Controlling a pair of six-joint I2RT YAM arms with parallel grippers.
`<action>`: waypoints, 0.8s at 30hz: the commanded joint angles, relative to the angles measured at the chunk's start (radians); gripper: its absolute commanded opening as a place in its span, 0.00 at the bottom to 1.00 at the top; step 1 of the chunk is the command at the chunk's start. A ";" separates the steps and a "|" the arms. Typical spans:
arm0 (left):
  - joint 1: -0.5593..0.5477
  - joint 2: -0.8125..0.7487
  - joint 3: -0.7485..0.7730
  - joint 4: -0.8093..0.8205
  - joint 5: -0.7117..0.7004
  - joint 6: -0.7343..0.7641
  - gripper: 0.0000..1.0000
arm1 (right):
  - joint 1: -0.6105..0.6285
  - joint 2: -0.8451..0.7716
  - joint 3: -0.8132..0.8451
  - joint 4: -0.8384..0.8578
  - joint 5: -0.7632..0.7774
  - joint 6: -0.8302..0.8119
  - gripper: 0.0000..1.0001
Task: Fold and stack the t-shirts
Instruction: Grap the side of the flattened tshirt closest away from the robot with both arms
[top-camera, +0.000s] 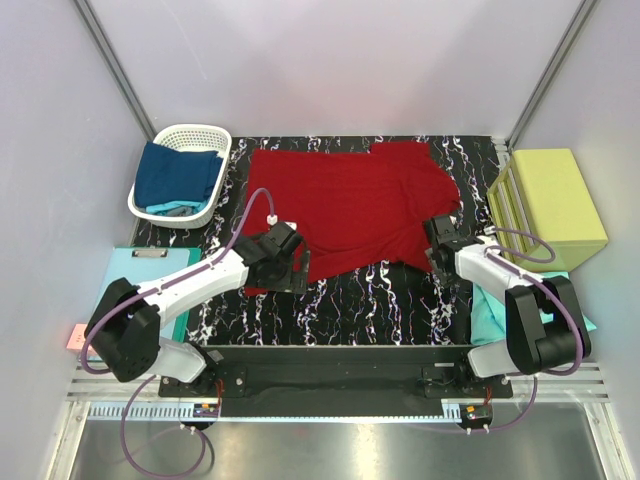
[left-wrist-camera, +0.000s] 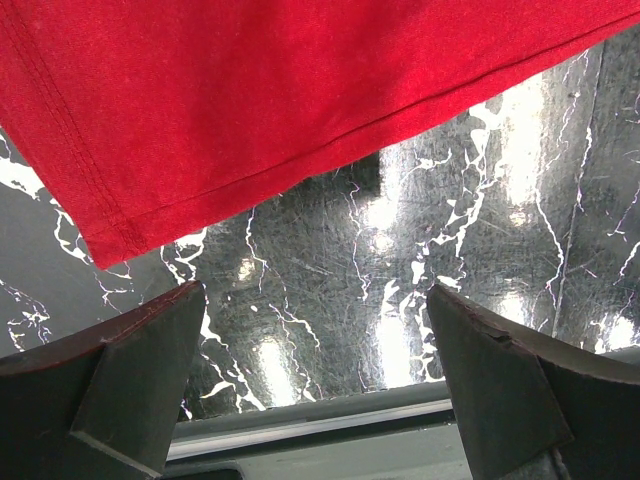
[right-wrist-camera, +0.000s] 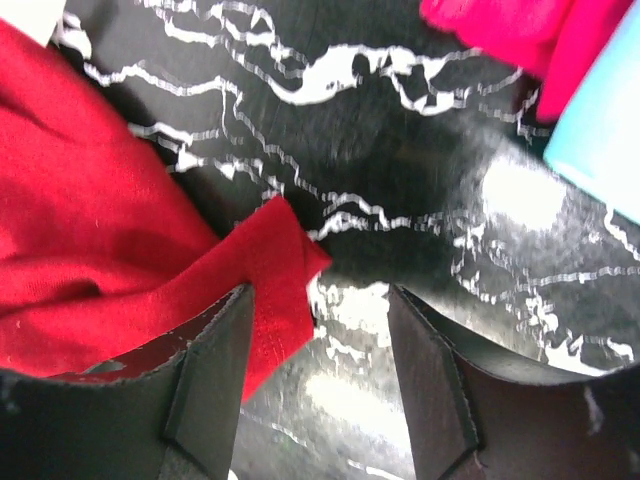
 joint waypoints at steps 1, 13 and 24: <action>-0.004 0.002 0.023 0.016 -0.004 -0.013 0.99 | -0.045 0.004 -0.013 0.118 -0.032 -0.048 0.61; -0.007 0.046 0.055 0.016 -0.003 -0.024 0.99 | -0.052 -0.005 -0.039 0.126 -0.070 -0.087 0.24; -0.033 0.066 0.074 0.016 0.002 -0.038 0.99 | -0.051 -0.059 -0.107 0.145 -0.106 -0.120 0.54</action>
